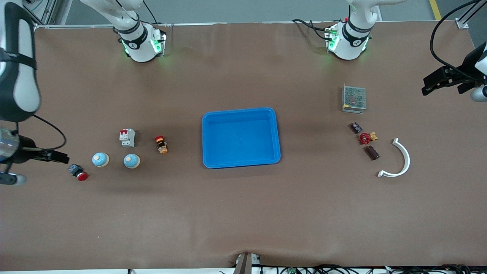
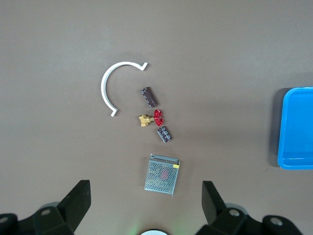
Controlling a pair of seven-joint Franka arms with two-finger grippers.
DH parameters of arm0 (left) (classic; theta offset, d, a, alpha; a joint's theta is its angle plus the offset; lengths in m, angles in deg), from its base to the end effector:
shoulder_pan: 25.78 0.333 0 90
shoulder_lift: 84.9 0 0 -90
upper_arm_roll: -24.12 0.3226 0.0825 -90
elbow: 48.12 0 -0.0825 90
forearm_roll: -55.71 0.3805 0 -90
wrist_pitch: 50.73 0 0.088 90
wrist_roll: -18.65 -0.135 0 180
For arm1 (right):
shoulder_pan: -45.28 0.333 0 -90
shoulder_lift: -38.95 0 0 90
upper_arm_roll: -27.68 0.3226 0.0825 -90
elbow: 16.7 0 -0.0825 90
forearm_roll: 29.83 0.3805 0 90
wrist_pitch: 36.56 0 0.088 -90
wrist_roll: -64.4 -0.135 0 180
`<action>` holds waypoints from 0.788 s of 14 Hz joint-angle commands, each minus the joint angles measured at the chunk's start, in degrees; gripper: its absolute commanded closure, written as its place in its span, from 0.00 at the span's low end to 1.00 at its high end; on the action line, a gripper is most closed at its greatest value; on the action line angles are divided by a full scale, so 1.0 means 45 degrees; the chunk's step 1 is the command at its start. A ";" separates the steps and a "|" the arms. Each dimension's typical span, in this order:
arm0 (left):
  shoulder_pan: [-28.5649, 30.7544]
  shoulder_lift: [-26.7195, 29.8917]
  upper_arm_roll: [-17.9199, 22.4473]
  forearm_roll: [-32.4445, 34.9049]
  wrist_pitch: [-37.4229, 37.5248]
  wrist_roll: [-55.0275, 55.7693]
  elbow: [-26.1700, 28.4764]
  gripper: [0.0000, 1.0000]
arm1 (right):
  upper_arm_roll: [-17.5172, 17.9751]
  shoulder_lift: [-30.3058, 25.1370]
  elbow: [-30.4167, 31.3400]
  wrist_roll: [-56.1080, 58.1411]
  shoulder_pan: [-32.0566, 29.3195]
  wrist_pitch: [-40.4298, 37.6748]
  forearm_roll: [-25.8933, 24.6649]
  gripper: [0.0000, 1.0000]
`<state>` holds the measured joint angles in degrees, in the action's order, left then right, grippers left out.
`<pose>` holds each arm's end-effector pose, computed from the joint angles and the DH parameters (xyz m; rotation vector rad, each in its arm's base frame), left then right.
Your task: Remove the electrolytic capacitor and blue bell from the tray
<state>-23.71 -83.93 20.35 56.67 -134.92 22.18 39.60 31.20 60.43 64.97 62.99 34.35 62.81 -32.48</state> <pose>0.5340 -0.0138 0.6221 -3.1206 -0.0520 0.0685 0.6560 -0.0965 0.4566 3.1120 -0.2314 -0.1036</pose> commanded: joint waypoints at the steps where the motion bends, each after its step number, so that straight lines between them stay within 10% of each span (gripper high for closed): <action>1: 0.0068 0.0019 -0.0021 0.0000 0.0037 0.0114 -0.0157 0.00 | 0.0271 -0.0978 0.0035 0.0175 -0.0012 -0.0908 0.0216 0.00; 11: 0.0069 -0.0040 0.0037 0.0020 0.0037 -0.0082 -0.0352 0.00 | -0.1155 -0.3929 0.0171 0.2343 0.1571 -0.2903 0.0216 0.00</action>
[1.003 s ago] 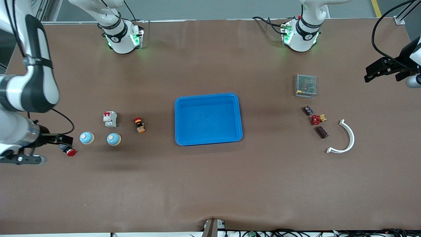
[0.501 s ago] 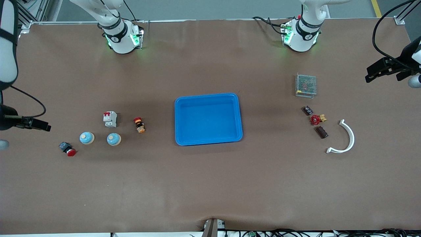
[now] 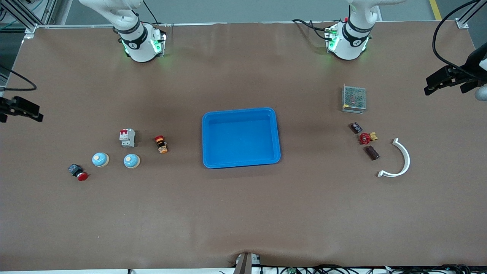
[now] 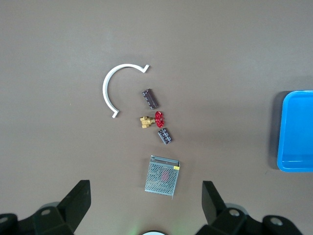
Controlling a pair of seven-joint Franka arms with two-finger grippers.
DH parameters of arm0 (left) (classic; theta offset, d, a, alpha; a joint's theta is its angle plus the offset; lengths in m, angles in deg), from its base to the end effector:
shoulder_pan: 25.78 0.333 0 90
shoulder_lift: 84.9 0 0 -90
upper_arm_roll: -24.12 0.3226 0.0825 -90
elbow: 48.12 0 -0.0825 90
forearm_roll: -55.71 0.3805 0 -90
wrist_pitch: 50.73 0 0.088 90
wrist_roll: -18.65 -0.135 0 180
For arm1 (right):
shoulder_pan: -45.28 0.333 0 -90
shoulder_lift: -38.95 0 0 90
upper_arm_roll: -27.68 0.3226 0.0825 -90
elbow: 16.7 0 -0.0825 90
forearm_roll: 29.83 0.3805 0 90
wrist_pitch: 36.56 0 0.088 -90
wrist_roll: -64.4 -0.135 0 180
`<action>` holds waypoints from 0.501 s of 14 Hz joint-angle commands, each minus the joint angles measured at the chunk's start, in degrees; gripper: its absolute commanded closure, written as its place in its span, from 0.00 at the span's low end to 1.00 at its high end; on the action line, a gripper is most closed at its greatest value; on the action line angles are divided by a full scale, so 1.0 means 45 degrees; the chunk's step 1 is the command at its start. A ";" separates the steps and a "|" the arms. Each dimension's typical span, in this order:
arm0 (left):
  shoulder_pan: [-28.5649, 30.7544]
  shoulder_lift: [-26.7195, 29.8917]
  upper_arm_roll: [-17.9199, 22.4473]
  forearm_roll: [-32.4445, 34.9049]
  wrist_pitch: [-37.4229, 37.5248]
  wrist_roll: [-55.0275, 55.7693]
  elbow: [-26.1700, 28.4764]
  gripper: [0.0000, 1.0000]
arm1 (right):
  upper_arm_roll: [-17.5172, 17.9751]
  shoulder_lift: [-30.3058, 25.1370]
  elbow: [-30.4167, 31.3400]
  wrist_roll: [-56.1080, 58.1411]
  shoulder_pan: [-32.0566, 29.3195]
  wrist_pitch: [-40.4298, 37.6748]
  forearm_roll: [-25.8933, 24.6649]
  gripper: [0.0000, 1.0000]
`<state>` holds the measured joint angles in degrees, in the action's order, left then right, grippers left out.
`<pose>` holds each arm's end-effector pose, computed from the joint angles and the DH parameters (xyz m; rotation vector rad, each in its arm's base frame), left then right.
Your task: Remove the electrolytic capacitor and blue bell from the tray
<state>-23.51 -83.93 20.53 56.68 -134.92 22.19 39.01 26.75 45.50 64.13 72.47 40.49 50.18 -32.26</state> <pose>0.5344 -0.0102 0.6268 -3.1211 -0.0627 0.0525 0.5781 -0.0633 0.6081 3.0984 0.0603 -0.0254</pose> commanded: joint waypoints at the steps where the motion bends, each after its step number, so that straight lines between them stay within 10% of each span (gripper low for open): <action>1: 0.0023 -0.0039 -0.0004 0.0020 0.0037 -0.0084 -0.0201 0.00 | -0.0165 -0.0693 0.0358 0.0236 0.0265 -0.0155 0.0168 0.00; 7: -0.0055 0.0039 -0.0198 0.0020 0.0718 -0.0065 -0.0143 0.00 | -0.0651 -0.0674 0.0572 0.0100 0.0441 -0.0175 0.1415 0.00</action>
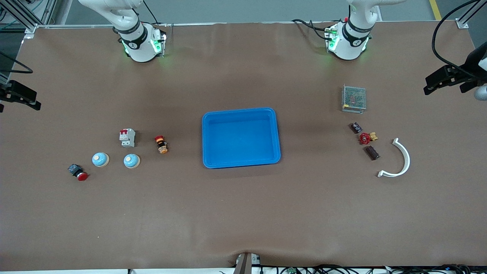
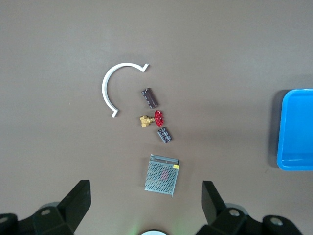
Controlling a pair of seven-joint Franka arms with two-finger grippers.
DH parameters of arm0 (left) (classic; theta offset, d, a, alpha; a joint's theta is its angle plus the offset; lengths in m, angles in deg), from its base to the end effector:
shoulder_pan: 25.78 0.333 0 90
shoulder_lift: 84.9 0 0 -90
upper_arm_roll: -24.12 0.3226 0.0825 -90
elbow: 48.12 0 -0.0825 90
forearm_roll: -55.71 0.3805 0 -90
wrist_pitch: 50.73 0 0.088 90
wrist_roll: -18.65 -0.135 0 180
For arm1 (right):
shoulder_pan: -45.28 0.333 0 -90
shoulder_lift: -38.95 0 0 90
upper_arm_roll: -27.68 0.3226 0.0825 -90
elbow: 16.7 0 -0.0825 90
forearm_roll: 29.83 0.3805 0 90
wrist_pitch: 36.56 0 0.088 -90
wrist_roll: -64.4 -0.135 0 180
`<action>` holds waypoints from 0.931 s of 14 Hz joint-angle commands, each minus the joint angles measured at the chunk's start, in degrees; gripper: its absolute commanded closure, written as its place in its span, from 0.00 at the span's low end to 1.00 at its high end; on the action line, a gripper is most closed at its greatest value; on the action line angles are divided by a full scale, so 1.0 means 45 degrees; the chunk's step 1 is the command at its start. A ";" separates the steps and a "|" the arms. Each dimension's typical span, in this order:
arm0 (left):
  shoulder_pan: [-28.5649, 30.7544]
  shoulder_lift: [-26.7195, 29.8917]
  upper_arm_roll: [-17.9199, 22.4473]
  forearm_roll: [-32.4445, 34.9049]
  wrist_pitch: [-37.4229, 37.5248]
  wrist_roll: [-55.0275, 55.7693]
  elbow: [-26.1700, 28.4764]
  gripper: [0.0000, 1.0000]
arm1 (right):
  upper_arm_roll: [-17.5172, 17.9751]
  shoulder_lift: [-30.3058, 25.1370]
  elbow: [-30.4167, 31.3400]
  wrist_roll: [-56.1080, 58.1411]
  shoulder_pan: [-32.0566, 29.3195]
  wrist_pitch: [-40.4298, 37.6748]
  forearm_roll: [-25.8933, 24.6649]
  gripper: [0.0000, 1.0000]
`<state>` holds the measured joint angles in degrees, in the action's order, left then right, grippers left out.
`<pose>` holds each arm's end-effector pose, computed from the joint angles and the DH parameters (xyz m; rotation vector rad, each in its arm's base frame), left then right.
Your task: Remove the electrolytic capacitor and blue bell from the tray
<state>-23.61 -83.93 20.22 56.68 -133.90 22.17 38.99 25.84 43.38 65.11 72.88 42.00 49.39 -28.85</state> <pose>0.5318 -0.0139 0.6255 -3.1198 -0.0513 0.0796 0.5668 -0.0476 0.6201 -3.1251 -0.0936 0.0051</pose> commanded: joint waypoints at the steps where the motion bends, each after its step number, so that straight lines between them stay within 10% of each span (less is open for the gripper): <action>1: -0.0014 0.0116 -0.0304 0.0058 0.0571 0.0056 -0.0040 0.00 | -0.0472 -0.0203 0.0394 0.0010 0.0124 0.0002 0.0679 0.00; 13: 0.0084 0.0156 -0.0677 0.0293 0.0474 -0.0118 -0.0116 0.00 | -0.0804 -0.0281 0.0316 -0.0770 0.0182 -0.0720 0.0680 0.00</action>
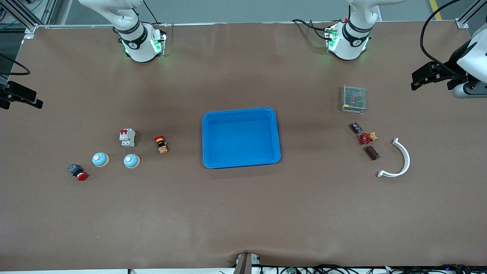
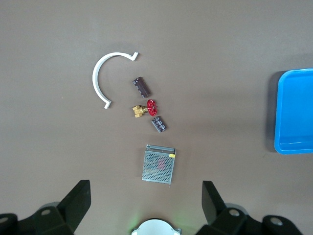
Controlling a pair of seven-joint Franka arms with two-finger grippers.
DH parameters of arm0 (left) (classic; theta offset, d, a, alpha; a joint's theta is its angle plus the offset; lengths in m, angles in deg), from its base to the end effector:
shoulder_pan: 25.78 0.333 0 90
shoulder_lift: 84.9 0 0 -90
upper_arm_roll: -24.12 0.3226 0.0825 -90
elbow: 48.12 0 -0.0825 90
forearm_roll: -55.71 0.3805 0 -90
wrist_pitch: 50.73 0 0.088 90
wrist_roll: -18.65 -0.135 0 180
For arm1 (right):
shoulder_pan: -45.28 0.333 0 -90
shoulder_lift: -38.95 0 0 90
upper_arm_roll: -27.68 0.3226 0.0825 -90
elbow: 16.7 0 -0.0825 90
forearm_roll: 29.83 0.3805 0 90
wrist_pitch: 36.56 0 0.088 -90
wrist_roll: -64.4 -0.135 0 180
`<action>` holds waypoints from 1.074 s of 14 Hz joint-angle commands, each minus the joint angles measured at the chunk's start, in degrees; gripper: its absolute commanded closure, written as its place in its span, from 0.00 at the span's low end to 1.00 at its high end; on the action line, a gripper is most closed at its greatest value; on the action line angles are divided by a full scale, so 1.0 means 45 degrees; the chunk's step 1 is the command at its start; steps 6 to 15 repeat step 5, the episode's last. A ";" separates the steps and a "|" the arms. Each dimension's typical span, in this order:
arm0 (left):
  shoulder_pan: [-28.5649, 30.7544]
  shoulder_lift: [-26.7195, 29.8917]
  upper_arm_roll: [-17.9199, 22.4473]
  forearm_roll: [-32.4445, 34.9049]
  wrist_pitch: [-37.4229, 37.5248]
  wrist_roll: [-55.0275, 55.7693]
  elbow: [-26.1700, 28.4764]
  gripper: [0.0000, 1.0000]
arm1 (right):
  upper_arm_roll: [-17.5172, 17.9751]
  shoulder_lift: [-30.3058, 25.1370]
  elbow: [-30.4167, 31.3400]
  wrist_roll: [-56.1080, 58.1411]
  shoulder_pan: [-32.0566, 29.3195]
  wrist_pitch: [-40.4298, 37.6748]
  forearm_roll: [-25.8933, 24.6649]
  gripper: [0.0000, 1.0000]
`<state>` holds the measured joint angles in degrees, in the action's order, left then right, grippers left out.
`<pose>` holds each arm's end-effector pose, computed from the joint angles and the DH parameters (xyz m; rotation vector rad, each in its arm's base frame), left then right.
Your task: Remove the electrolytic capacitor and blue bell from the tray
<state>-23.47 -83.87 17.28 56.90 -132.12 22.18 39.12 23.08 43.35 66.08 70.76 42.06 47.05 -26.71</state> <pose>0.5258 -0.0392 0.6226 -3.1102 0.0235 0.1283 0.5584 -0.0669 0.6095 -3.0848 0.0325 0.0859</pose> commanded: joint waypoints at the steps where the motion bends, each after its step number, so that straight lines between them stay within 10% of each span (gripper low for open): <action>1: 0.0054 0.0141 -0.0004 0.0224 0.0080 -0.0101 -0.0168 0.00 | -0.0246 -0.0275 0.0100 -0.0359 0.0188 -0.0221 0.0205 0.00; 15: 0.0054 0.0121 0.0016 0.0224 0.0080 0.0093 -0.0168 0.00 | -0.0286 -0.0275 0.0081 -0.0360 0.0247 -0.0202 0.0205 0.00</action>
